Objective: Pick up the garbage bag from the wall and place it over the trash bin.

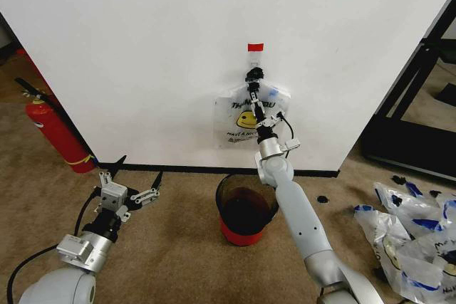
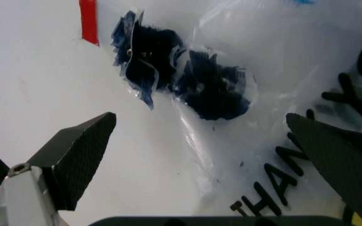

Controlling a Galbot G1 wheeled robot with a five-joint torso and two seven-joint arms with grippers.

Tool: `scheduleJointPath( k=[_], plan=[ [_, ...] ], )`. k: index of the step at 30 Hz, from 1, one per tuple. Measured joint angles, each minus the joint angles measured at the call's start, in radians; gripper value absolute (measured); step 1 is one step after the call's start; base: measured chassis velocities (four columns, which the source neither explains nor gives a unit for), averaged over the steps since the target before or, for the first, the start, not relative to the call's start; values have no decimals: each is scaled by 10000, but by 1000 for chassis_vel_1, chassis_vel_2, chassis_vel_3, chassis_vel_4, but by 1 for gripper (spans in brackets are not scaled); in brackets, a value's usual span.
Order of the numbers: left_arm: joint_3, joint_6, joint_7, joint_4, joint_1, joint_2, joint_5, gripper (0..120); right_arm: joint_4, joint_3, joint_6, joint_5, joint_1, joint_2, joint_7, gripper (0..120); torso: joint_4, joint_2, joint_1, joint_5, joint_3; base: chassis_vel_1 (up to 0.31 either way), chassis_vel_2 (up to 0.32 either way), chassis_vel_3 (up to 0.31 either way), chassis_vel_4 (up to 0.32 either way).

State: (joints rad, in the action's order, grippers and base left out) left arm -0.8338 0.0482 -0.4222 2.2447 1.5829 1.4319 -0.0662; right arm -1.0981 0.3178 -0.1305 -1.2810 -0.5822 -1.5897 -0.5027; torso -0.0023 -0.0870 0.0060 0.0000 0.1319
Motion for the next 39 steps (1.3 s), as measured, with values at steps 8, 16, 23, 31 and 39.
scheduleJointPath(
  k=[8,16,23,31,39],
  plan=[
    [-61,133,-35,-47,23,17,19,100,363,112,0,293,209,-182,-403,88,1,0,0,0,0,0,0,0,0],
    [-70,223,-73,-87,65,78,51,100,648,262,-12,433,334,-203,-604,57,1,0,0,1,0,0,0,0,0],
    [-65,291,-93,-127,68,103,74,100,702,361,-37,460,359,-190,-671,52,0,0,0,0,0,0,0,0,0],
    [-67,327,-134,-136,68,72,78,100,600,400,-50,477,334,-115,-730,34,0,0,0,0,0,0,0,0,0],
    [-83,348,-159,-142,61,9,75,100,689,435,-96,621,305,-10,-806,22,0,0,0,1,0,0,0,0,0]
  ],
)
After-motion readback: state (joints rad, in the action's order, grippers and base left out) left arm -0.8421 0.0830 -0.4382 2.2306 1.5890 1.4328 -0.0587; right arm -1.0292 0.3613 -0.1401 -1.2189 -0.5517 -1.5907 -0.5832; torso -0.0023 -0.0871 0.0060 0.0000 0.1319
